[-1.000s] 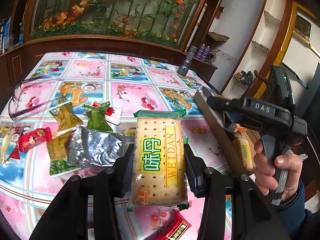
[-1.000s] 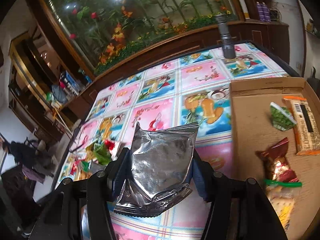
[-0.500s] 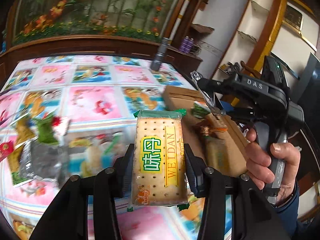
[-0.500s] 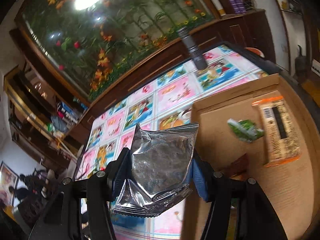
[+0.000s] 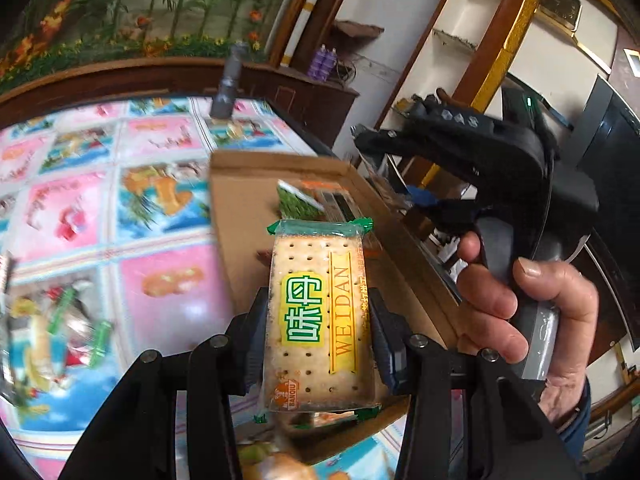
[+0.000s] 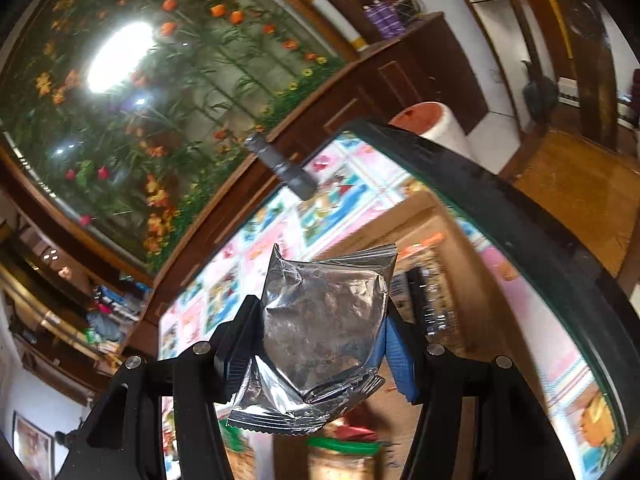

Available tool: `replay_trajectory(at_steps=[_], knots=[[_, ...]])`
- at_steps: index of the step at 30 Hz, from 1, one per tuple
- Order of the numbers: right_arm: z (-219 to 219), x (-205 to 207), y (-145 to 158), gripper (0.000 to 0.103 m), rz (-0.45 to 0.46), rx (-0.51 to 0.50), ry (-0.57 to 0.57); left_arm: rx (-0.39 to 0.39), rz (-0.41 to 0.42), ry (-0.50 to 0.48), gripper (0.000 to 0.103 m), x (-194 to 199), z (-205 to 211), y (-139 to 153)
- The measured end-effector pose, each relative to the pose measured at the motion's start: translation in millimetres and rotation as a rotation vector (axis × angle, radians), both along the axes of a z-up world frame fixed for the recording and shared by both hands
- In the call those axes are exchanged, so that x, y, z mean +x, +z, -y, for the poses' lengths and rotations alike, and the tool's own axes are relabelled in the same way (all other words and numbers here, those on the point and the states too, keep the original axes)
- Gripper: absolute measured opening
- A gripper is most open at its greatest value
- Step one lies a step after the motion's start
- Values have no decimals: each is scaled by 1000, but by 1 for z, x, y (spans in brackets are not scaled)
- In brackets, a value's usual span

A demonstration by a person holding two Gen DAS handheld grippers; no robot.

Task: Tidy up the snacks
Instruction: 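Carry both held packs over the cardboard box and lower them inside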

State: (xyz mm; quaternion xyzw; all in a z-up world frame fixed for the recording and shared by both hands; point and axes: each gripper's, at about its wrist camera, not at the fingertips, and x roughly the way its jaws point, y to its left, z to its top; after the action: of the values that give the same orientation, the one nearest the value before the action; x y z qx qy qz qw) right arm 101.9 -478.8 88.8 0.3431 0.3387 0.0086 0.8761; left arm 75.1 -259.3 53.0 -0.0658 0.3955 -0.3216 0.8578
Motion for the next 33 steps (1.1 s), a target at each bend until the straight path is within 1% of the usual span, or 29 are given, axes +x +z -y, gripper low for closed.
replay_trajectory(at_steps=[3, 7, 10, 13, 17, 20, 29, 33], knots=[[-1, 5, -6, 63, -67, -60, -16, 17, -18, -1, 44, 0, 6, -11], [1, 10, -18, 63, -145, -102, -43, 7, -33, 0, 44, 4, 6, -17], [2, 11, -23, 63, -180, -141, -49, 6, -30, -7, 44, 5, 8, -18], [0, 14, -29, 62, -207, -147, -29, 9, -31, -2, 44, 6, 11, -20], [-9, 16, -33, 62, -228, -174, -9, 16, -24, -2, 44, 6, 14, -21], [-13, 17, -32, 63, -235, -195, -4, 15, -33, -10, 45, 7, 14, -23], [-17, 17, -30, 63, -237, -209, -6, 12, -37, -16, 45, 4, 15, -23], [-19, 17, -29, 63, -235, -212, -3, 6, -33, -22, 47, 3, 15, -21]])
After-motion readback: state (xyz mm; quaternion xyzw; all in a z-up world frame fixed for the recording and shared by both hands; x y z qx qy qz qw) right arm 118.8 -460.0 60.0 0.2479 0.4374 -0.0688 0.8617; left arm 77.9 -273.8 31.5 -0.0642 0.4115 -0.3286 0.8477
